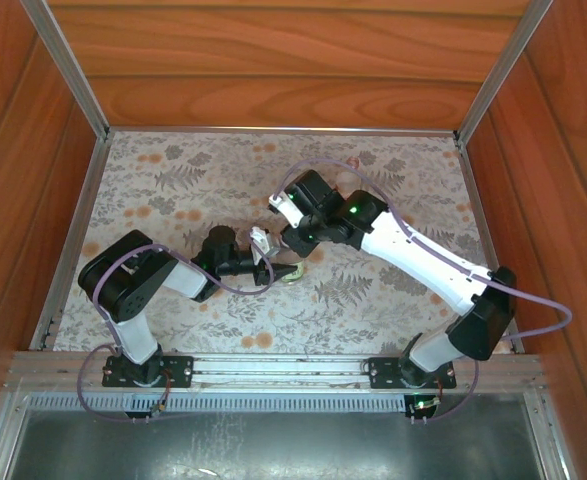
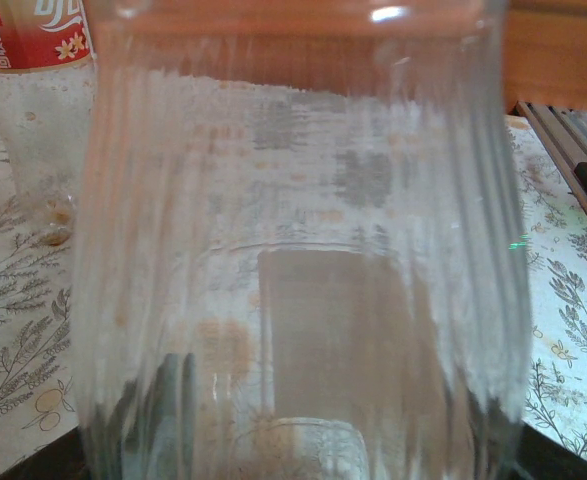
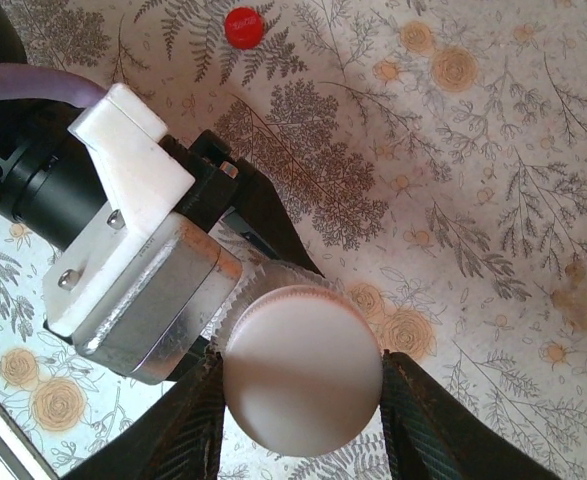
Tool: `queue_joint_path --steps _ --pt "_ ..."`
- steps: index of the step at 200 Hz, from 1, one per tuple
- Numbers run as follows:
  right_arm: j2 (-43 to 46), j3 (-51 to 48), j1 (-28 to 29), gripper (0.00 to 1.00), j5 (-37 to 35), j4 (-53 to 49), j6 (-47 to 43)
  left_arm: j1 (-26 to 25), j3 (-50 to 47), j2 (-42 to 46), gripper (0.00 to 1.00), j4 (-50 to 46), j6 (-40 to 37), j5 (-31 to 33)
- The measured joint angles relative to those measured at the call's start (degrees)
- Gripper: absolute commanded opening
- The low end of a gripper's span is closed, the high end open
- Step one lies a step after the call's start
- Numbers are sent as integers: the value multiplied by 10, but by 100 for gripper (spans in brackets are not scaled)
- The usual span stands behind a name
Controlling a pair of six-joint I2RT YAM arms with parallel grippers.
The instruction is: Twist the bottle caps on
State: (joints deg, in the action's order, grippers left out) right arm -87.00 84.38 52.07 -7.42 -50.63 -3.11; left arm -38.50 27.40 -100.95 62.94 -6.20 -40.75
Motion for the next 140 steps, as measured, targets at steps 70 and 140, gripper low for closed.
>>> queue_joint_path --steps 70,140 --pt "-36 49 0 43 4 -51 11 -1 0 0 59 0 0 0" --pt "-42 57 0 43 1 -63 24 -1 0 0 59 -1 0 0"
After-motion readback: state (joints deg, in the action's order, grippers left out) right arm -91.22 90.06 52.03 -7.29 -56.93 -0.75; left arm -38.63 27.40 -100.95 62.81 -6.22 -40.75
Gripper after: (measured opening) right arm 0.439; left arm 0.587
